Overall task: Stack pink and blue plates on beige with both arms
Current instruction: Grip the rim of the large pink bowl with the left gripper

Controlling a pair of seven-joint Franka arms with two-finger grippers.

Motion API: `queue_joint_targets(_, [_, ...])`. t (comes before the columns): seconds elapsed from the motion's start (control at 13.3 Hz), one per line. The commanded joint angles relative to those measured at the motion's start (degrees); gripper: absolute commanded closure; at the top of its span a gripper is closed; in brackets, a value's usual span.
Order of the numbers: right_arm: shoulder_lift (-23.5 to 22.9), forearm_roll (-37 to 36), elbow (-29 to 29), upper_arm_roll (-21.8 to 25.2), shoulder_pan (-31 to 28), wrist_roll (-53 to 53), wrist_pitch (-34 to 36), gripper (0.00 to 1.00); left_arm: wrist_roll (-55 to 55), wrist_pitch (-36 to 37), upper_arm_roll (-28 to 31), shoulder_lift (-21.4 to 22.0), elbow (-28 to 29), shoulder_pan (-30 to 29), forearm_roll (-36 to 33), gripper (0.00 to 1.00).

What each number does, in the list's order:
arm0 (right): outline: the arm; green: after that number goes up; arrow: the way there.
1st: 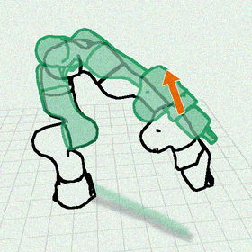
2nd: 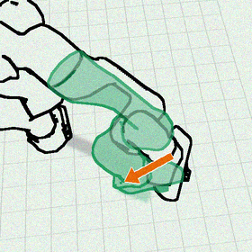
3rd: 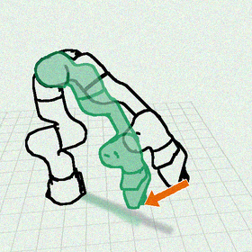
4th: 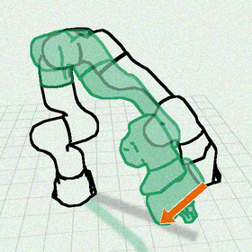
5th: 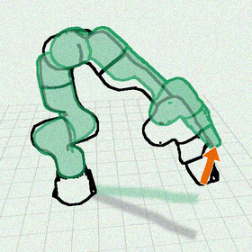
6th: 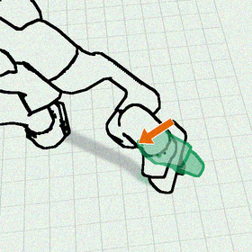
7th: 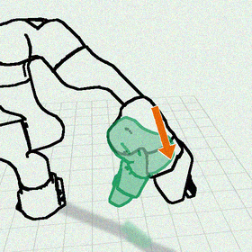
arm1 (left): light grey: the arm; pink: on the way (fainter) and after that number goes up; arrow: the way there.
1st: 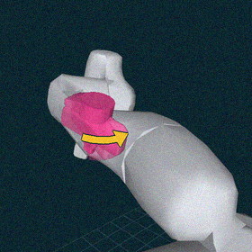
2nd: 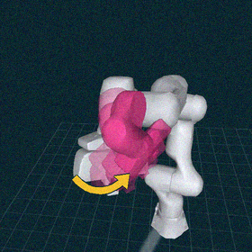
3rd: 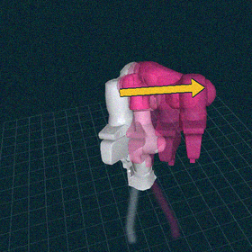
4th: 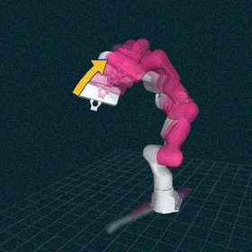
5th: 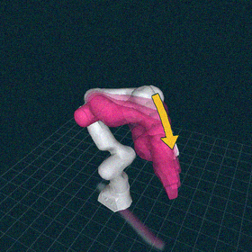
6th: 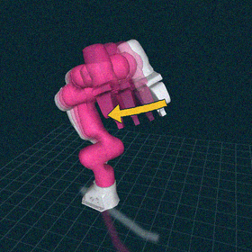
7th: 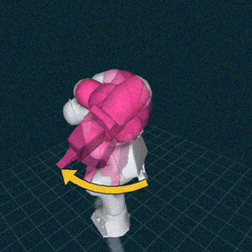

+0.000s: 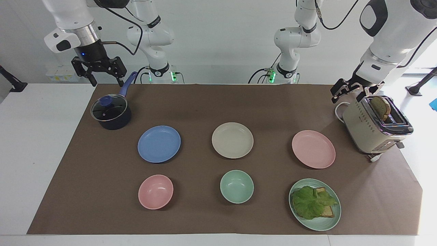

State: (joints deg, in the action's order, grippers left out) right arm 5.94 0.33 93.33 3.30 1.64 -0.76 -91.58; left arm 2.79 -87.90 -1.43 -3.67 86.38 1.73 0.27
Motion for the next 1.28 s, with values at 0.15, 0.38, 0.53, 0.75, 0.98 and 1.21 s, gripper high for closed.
queue_joint_targets(0.15, [1.18,-0.86,0.10,-0.40,-0.50,0.15,2.55,0.00,-1.47,-0.69,-0.06,1.30,1.42,-0.41,-0.36,0.00])
queue_joint_targets(0.38, [1.09,-0.86,-0.16,-0.40,-0.50,0.23,3.25,0.00,-1.29,-2.26,-0.06,1.73,4.56,-0.59,-0.36,0.00])
queue_joint_targets(0.53, [0.91,-0.86,-0.43,-0.40,-0.58,0.23,3.52,0.00,-1.38,-9.97,-0.06,3.31,13.06,-1.81,-0.27,0.00])
queue_joint_targets(0.75, [-0.66,-0.95,-2.70,-0.48,-0.76,0.23,5.27,0.00,-1.29,-21.75,-0.06,3.24,23.28,-2.96,-0.27,0.00])
queue_joint_targets(0.98, [-3.30,-0.95,-7.01,-0.48,-0.85,0.23,7.47,0.00,-2.78,-29.50,-0.06,-1.50,27.33,-5.50,-0.27,0.00])
queue_joint_targets(1.21, [-3.48,-0.86,-7.20,-0.48,-0.85,0.23,7.38,0.00,-3.31,-34.53,-0.06,-4.68,29.98,-7.96,-0.27,0.00])
